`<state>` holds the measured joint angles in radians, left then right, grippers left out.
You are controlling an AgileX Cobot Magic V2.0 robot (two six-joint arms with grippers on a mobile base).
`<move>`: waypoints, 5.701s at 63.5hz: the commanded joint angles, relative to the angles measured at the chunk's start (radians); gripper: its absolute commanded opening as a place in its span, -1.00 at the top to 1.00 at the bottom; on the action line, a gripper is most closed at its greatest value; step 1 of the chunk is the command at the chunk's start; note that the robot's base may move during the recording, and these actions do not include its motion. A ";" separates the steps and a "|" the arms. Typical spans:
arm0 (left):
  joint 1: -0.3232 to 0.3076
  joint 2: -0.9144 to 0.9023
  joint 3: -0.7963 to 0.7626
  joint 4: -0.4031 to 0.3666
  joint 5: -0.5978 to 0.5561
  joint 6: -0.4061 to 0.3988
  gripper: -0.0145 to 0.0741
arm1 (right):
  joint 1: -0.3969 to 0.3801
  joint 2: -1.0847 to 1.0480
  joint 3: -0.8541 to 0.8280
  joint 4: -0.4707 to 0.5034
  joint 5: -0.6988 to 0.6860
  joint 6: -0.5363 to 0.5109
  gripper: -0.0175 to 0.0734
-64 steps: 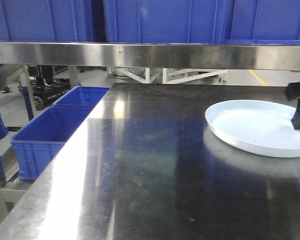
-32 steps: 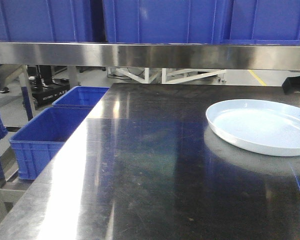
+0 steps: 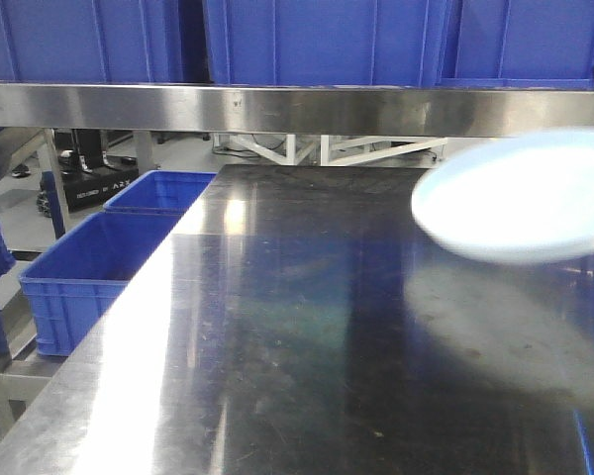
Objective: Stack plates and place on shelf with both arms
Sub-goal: 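Lift the white plate up off the table with the right gripper, then hold the plate raised in the right gripper while the base turns away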
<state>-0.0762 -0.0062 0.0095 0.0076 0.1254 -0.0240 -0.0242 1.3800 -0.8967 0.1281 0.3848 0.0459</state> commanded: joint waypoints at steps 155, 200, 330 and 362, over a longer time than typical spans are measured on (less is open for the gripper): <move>-0.006 -0.019 0.023 -0.008 -0.086 -0.001 0.44 | 0.390 -0.428 -0.028 0.139 0.252 -0.006 0.49; -0.006 -0.019 0.023 -0.008 -0.086 -0.001 0.44 | 0.390 -0.428 -0.028 0.139 0.252 -0.006 0.49; -0.006 -0.019 0.023 -0.008 -0.086 -0.001 0.44 | 0.390 -0.428 -0.028 0.139 0.252 -0.006 0.49; -0.006 -0.019 0.023 -0.008 -0.086 -0.001 0.44 | 0.390 -0.428 -0.028 0.139 0.252 -0.006 0.49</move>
<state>-0.0762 -0.0062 0.0095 0.0076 0.1254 -0.0240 0.3640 0.9694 -0.8967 0.2467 0.6982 0.0459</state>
